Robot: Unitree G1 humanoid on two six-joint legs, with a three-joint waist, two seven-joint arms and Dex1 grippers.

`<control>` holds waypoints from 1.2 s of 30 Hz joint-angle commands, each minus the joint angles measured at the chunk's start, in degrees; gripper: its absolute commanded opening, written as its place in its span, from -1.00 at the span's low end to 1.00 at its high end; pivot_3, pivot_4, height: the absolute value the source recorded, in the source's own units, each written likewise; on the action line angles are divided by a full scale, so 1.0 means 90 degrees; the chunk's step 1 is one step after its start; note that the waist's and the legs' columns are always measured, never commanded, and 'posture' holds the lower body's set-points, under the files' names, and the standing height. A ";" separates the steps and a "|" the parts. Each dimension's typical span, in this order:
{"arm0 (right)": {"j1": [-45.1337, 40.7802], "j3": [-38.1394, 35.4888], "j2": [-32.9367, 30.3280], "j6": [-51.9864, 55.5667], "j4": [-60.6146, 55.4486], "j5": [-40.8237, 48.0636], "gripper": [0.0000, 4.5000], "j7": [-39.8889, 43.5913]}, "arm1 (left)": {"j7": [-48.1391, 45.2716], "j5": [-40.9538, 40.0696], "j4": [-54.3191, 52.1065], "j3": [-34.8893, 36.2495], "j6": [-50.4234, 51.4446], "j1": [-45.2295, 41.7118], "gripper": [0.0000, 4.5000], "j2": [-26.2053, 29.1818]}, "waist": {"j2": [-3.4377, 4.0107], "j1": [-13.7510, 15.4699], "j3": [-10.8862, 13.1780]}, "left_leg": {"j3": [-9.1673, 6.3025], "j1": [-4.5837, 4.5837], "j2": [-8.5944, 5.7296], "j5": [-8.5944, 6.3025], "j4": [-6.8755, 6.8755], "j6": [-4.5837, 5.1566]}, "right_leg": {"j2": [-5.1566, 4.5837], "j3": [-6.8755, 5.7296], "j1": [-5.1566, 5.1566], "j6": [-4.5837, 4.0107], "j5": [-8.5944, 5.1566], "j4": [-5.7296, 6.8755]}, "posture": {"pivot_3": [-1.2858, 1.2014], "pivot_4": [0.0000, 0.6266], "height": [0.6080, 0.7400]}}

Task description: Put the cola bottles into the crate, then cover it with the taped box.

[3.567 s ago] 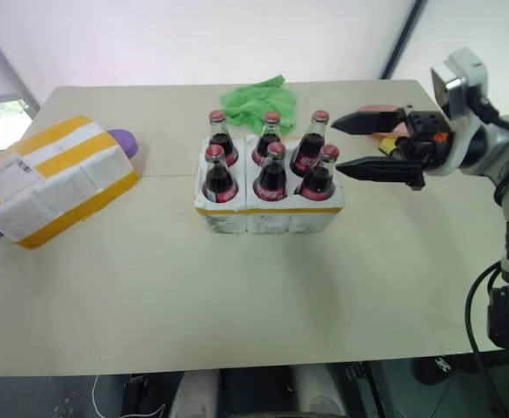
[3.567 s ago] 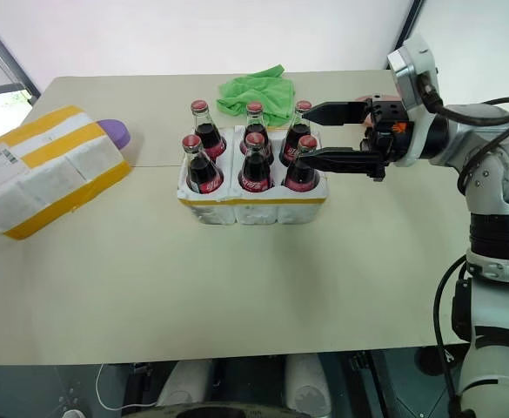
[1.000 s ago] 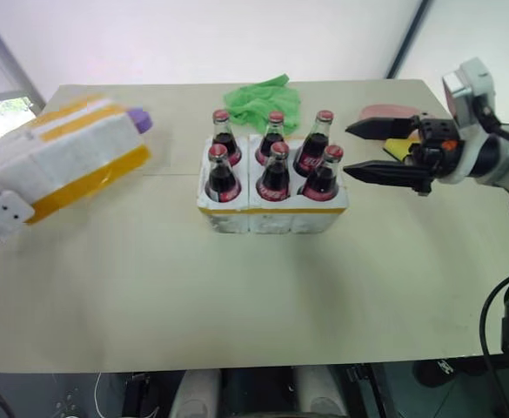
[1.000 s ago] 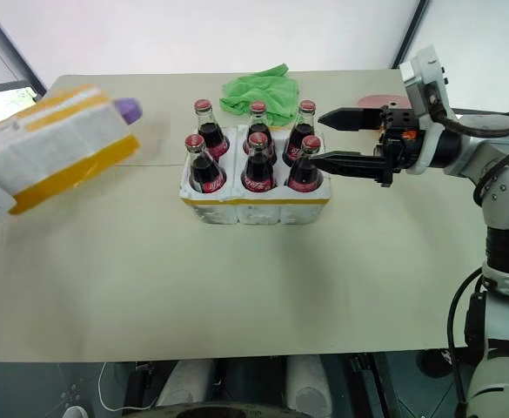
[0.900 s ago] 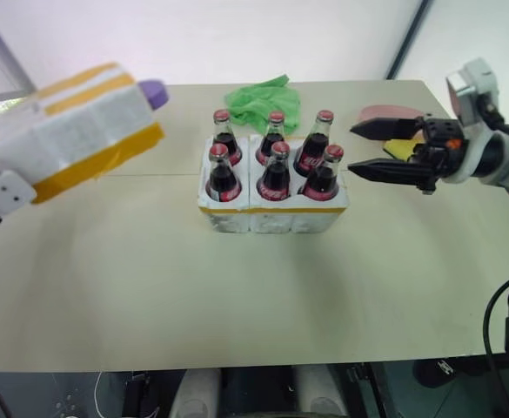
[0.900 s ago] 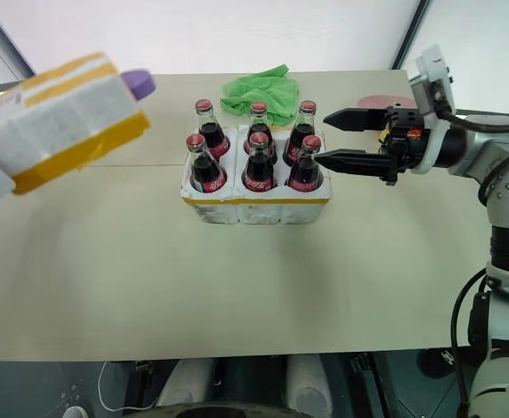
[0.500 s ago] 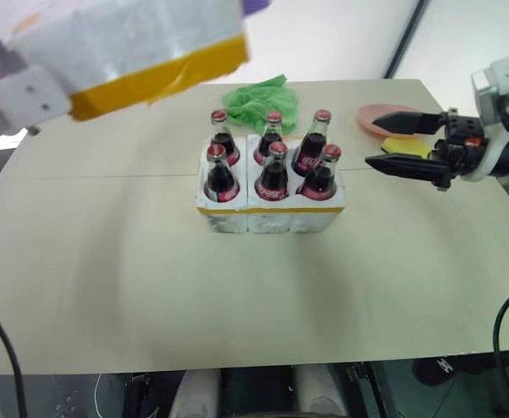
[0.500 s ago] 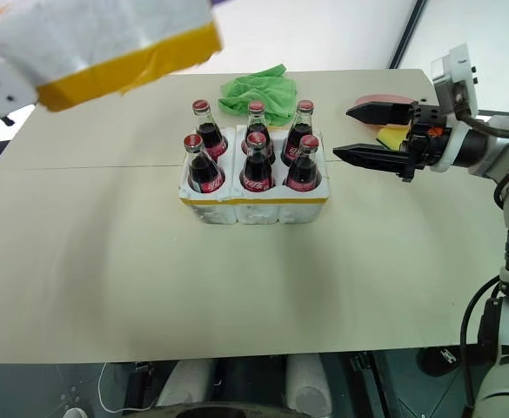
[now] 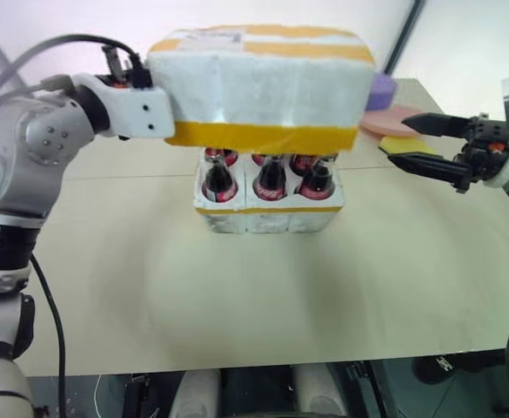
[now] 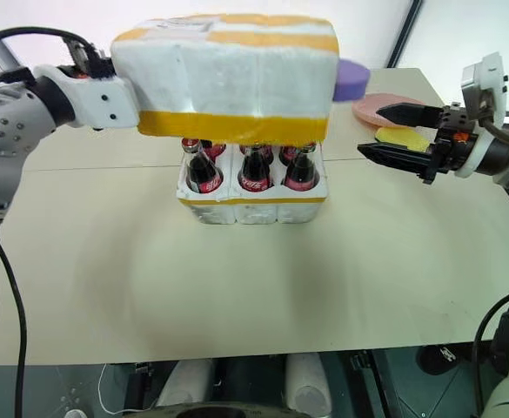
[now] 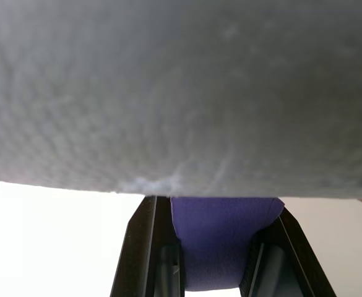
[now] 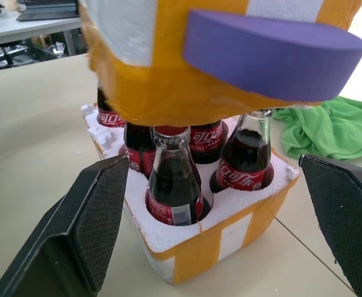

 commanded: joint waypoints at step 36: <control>-0.0274 0.0077 0.0470 -0.0111 -0.0137 0.0133 1.00 -0.0199 | 0.0458 0.2394 -0.1644 0.0057 -0.0009 0.1665 -0.81 -0.0279 | 0.0001 0.0001 0.0000 | -0.0003 0.0004 0.0001 0.0001 0.0002 0.0001 | 0.0002 0.0001 0.0005 0.0000 0.0001 0.0000 | 0.03 -0.52 1.00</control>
